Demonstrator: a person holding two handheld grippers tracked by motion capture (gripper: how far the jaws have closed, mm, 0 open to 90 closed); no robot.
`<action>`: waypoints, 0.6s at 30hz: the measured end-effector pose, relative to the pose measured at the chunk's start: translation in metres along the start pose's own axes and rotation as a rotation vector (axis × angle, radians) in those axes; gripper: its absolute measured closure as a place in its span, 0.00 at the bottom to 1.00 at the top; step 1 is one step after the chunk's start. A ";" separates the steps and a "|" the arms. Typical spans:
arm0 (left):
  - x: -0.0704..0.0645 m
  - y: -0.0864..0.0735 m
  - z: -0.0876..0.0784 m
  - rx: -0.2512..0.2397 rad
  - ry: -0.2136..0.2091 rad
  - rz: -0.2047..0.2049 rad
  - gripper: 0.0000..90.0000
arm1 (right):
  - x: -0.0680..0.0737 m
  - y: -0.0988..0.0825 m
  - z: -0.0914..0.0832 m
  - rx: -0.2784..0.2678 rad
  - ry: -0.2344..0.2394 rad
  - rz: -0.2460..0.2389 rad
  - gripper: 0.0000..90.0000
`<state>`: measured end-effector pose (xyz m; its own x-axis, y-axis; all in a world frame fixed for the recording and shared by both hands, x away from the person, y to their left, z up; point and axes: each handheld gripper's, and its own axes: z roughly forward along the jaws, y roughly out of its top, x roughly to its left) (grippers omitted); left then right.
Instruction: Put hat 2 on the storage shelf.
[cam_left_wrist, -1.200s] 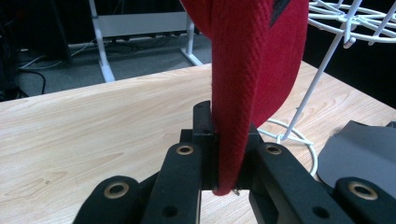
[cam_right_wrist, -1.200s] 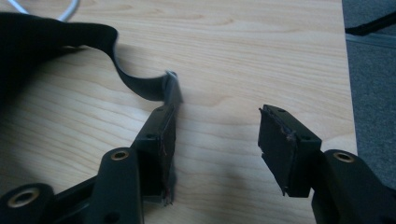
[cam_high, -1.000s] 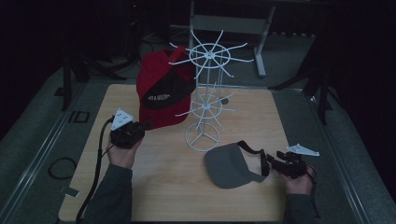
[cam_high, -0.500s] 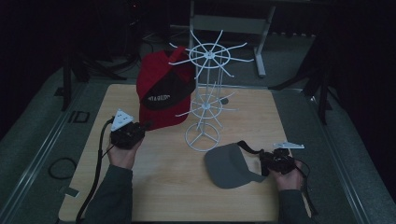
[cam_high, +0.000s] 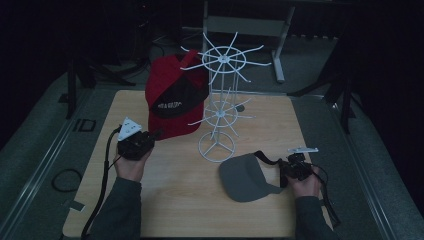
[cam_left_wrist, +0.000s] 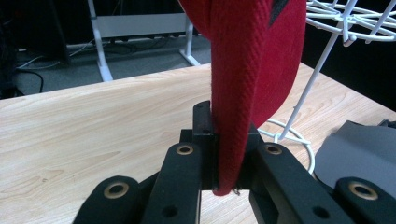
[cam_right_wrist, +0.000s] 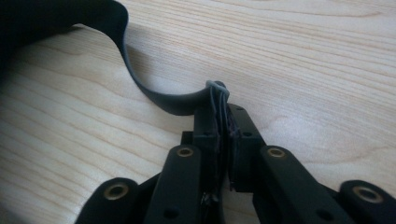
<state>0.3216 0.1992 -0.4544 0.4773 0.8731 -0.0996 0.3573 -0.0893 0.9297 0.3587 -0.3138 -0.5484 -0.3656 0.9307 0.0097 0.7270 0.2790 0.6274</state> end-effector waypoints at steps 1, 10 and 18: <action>0.000 0.000 0.000 0.000 0.001 0.000 0.95 | 0.000 0.001 0.000 0.003 -0.005 -0.006 0.95; 0.000 0.000 0.000 -0.002 0.001 -0.002 0.95 | -0.001 0.009 -0.007 -0.066 -0.044 0.001 0.96; 0.000 0.000 0.000 -0.003 0.000 -0.004 0.95 | -0.004 0.021 -0.014 -0.156 -0.045 0.022 0.96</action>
<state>0.3221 0.1994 -0.4549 0.4757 0.8736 -0.1029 0.3565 -0.0846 0.9305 0.3673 -0.3153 -0.5243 -0.3220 0.9467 -0.0080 0.6341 0.2219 0.7407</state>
